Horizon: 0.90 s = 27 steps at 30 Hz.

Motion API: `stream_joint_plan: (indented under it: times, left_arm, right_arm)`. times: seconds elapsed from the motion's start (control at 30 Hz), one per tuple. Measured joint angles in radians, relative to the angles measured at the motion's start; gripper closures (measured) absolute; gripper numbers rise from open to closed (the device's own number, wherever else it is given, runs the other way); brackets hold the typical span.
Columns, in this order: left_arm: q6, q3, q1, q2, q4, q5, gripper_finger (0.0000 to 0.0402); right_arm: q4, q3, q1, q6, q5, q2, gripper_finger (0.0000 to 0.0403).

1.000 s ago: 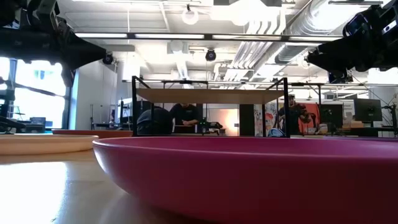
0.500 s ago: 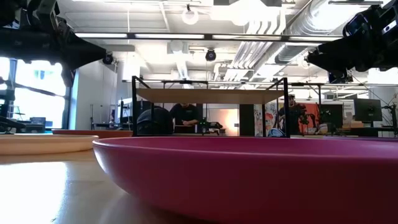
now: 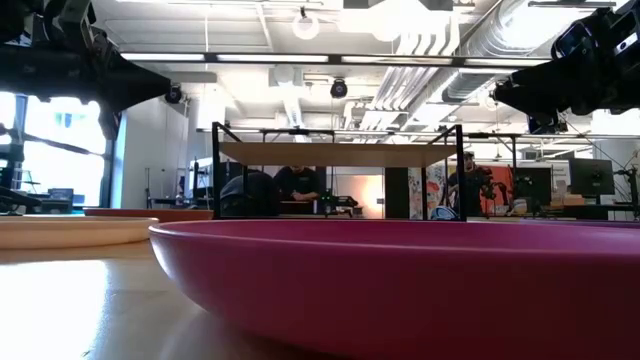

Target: Place and stack plates onto a shelf

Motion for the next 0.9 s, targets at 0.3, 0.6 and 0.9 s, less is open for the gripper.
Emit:
stream_joint_plan:
  times: [0.3,0.6,0.9]
  left_arm:
    - [0.0,0.0,0.0,0.0,0.0,0.0,0.0371]
    - [0.001,0.0,0.0,0.0,0.0,0.0,0.0371]
    - [0.06,0.0,0.0,0.0,0.0,0.0,0.0371]
  right_arm:
    - [0.0,0.0,0.0,0.0,0.0,0.0,0.0238]
    - [0.0,0.0,0.0,0.0,0.0,0.0,0.0238]
    - [0.0,0.0,0.0,0.0,0.0,0.0,0.0238]
